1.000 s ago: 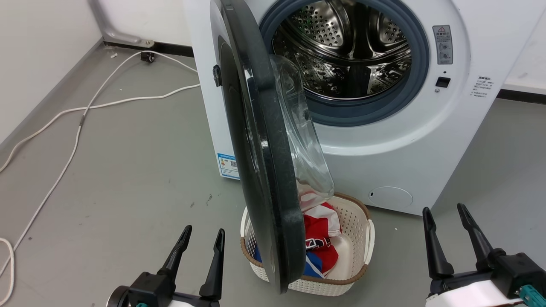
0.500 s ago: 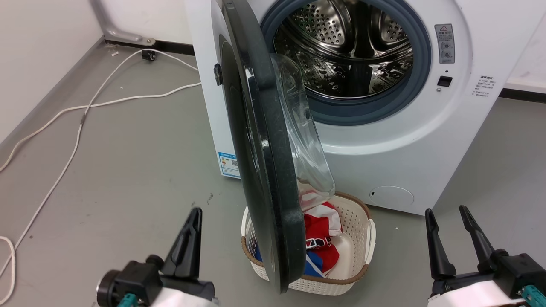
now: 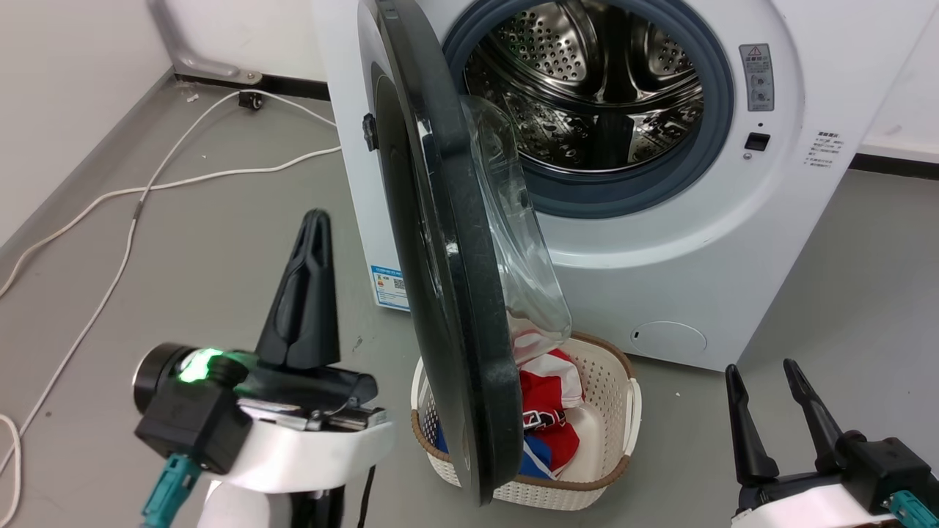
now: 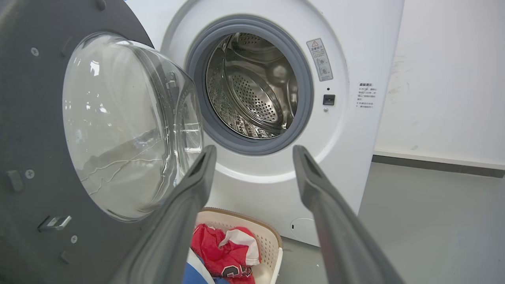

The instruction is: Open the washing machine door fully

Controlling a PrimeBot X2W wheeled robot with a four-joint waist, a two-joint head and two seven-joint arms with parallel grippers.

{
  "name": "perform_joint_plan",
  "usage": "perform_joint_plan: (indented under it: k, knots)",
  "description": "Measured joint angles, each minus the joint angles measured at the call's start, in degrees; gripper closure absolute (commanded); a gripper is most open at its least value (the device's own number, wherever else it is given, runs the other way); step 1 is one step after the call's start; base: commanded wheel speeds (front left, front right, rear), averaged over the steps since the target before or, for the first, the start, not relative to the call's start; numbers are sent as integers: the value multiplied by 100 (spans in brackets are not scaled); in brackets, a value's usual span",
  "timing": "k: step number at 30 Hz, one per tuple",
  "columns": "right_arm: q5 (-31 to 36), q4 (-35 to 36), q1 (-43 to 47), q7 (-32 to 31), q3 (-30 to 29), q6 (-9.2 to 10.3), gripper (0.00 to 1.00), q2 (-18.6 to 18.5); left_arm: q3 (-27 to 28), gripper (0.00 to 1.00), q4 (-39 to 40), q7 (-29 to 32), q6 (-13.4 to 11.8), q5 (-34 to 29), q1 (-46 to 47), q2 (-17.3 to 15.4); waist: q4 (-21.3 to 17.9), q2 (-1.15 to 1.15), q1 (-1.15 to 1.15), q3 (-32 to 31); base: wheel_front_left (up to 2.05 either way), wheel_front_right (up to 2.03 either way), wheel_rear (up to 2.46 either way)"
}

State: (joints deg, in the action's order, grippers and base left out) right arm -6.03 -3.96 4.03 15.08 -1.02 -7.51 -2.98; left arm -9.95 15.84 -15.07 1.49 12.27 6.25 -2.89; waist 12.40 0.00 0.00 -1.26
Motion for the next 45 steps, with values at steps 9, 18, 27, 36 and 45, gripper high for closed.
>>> perform_joint_plan:
  k: [9,18,27,36,45]
  knots:
    - [-97,-91,-5,1,27,0,0,0,-713,100,-190,0,57,-213,265,1,-101,0,0,-64,0,0,0]
    - [-149,-133,5,0,-12,0,0,0,-1641,100,-783,100,252,-241,229,3,-87,0,0,-75,0,0,0]
    - [-156,-154,5,0,16,0,0,0,-2134,100,-1444,368,333,100,66,3,-78,0,0,-40,0,0,0]
    - [-159,-185,5,0,-8,0,0,0,-2142,100,-1991,587,357,379,5,-35,-73,0,0,13,0,0,0]
    - [-202,-218,8,0,-43,0,0,0,-2121,100,-2203,524,316,453,-2,-49,70,0,0,22,0,0,0]
